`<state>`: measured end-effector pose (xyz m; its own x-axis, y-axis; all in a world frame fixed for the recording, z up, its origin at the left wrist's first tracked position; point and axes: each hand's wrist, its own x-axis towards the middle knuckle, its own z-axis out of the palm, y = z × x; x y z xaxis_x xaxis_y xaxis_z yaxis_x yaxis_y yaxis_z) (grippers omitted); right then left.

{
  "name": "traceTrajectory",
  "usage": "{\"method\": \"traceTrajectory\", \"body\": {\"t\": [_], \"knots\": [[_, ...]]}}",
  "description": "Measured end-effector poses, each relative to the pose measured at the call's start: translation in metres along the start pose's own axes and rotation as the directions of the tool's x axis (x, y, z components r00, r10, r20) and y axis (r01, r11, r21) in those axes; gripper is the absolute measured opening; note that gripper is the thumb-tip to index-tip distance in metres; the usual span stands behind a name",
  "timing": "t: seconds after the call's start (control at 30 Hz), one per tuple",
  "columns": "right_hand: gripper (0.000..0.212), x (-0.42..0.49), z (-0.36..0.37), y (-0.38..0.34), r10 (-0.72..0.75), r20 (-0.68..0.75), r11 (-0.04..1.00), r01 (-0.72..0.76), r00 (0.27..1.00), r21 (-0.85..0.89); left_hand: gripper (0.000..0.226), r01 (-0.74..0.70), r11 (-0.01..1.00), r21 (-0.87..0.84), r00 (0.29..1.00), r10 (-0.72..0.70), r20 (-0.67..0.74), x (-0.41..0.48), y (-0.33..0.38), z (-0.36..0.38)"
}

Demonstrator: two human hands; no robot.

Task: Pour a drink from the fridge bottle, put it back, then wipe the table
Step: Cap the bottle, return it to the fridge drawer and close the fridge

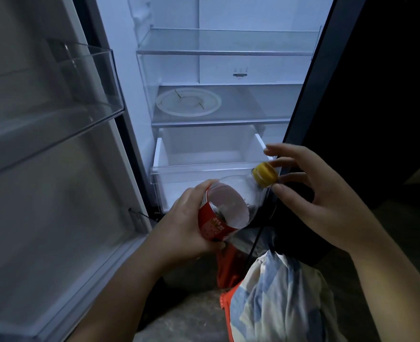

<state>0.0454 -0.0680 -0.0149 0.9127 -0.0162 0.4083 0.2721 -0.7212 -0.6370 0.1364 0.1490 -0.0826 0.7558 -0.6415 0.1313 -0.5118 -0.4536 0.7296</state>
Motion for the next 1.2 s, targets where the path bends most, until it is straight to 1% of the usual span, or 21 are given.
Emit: {"method": "traceTrajectory", "body": {"t": [0.07, 0.13, 0.2, 0.27, 0.3, 0.4, 0.53, 0.6, 0.67, 0.77, 0.8, 0.83, 0.87, 0.9, 0.97, 1.0, 1.03, 1.07, 1.1, 1.13, 1.2], "knots": [[0.042, -0.002, -0.008, 0.0, -0.082, 0.045, 0.997, 0.081, 0.996, 0.018, 0.105, -0.004, 1.0, 0.002, 1.0, 0.004, 0.004, 0.002, 0.002, 0.002], [0.039, -0.001, -0.013, 0.0, -0.098, 0.039, 0.995, 0.097, 0.994, 0.016, 0.106, -0.01, 1.0, 0.0, 1.0, 0.01, 0.009, 0.003, 0.004, 0.004], [0.03, 0.002, -0.015, -0.001, -0.066, 0.011, 0.997, 0.066, 0.998, -0.036, 0.106, -0.015, 1.0, 0.007, 1.0, 0.015, 0.009, 0.004, 0.006, 0.007], [0.023, 0.002, -0.014, -0.001, 0.009, -0.036, 0.992, -0.013, 0.999, -0.126, 0.105, -0.02, 1.0, 0.022, 1.0, 0.02, 0.005, 0.005, 0.009, 0.009], [0.02, 0.002, -0.012, 0.0, 0.05, -0.068, 0.988, -0.06, 0.996, -0.143, 0.105, -0.022, 0.999, 0.029, 1.0, 0.022, 0.004, 0.006, 0.01, 0.011], [0.027, 0.003, -0.007, 0.003, 0.125, -0.14, 0.977, -0.146, 0.982, -0.153, 0.105, -0.015, 0.999, 0.036, 1.0, 0.014, 0.017, 0.008, 0.011, 0.012], [0.032, 0.004, -0.002, 0.009, 0.08, -0.177, 0.963, -0.122, 0.981, -0.241, 0.105, -0.008, 1.0, 0.03, 0.999, 0.007, 0.035, 0.009, 0.014, 0.014], [0.035, 0.006, 0.001, 0.012, 0.002, -0.198, 0.95, -0.064, 0.98, -0.306, 0.104, -0.009, 1.0, 0.006, 0.999, 0.008, 0.048, 0.009, 0.014, 0.014], [0.036, 0.011, -0.001, 0.015, -0.141, -0.187, 0.941, 0.073, 0.972, -0.331, 0.105, -0.009, 1.0, -0.015, 0.997, 0.011, 0.074, 0.01, 0.014, 0.011], [0.038, 0.024, -0.01, 0.022, -0.365, -0.062, 0.894, 0.331, 0.929, -0.302, 0.106, -0.012, 1.0, -0.009, 0.994, 0.013, 0.106, 0.009, 0.014, 0.005], [0.035, 0.028, -0.012, 0.023, -0.402, -0.044, 0.882, 0.373, 0.915, -0.287, 0.106, -0.011, 1.0, -0.004, 0.994, 0.011, 0.106, 0.009, 0.015, 0.004], [0.031, 0.031, -0.012, 0.021, -0.405, -0.052, 0.886, 0.378, 0.913, -0.268, 0.105, -0.009, 1.0, -0.002, 0.995, 0.009, 0.099, 0.008, 0.015, 0.003], [0.028, 0.034, -0.011, 0.018, -0.373, -0.074, 0.903, 0.344, 0.925, -0.256, 0.105, -0.008, 1.0, 0.0, 0.996, 0.008, 0.084, 0.008, 0.015, 0.003], [0.027, 0.035, -0.009, 0.014, -0.307, -0.107, 0.926, 0.271, 0.946, -0.261, 0.104, -0.008, 1.0, 0.009, 0.998, 0.007, 0.063, 0.007, 0.016, 0.004], [0.03, 0.035, 0.0, 0.007, -0.068, -0.198, 0.956, 0.007, 0.978, -0.294, 0.102, -0.013, 0.997, 0.076, 1.0, 0.013, 0.002, 0.005, 0.016, 0.006], [0.033, 0.035, 0.005, 0.005, 0.057, -0.251, 0.949, -0.13, 0.966, -0.288, 0.101, -0.015, 0.992, 0.126, 0.999, 0.019, -0.028, 0.004, 0.016, 0.007], [0.036, 0.033, 0.01, 0.004, 0.126, -0.293, 0.938, -0.21, 0.948, -0.276, 0.101, -0.015, 0.986, 0.164, 0.998, 0.024, -0.052, 0.003, 0.016, 0.008], [0.039, 0.031, 0.014, 0.005, 0.112, -0.33, 0.938, -0.209, 0.937, -0.276, 0.101, -0.016, 0.984, 0.176, 0.997, 0.029, -0.069, 0.002, 0.015, 0.007], [0.041, 0.03, 0.016, 0.005, 0.031, -0.35, 0.947, -0.14, 0.936, -0.289, 0.1, -0.018, 0.986, 0.169, 0.997, 0.031, -0.074, 0.001, 0.014, 0.006], [0.042, 0.029, 0.015, 0.006, -0.079, -0.34, 0.954, -0.028, 0.937, -0.299, 0.1, -0.022, 0.989, 0.148, 0.997, 0.032, -0.067, 0.0, 0.013, 0.004], [0.045, 0.029, 0.008, 0.01, -0.326, -0.254, 0.925, 0.253, 0.911, -0.283, 0.101, -0.026, 0.997, 0.079, 0.999, 0.028, -0.023, -0.003, 0.013, -0.003]]}}
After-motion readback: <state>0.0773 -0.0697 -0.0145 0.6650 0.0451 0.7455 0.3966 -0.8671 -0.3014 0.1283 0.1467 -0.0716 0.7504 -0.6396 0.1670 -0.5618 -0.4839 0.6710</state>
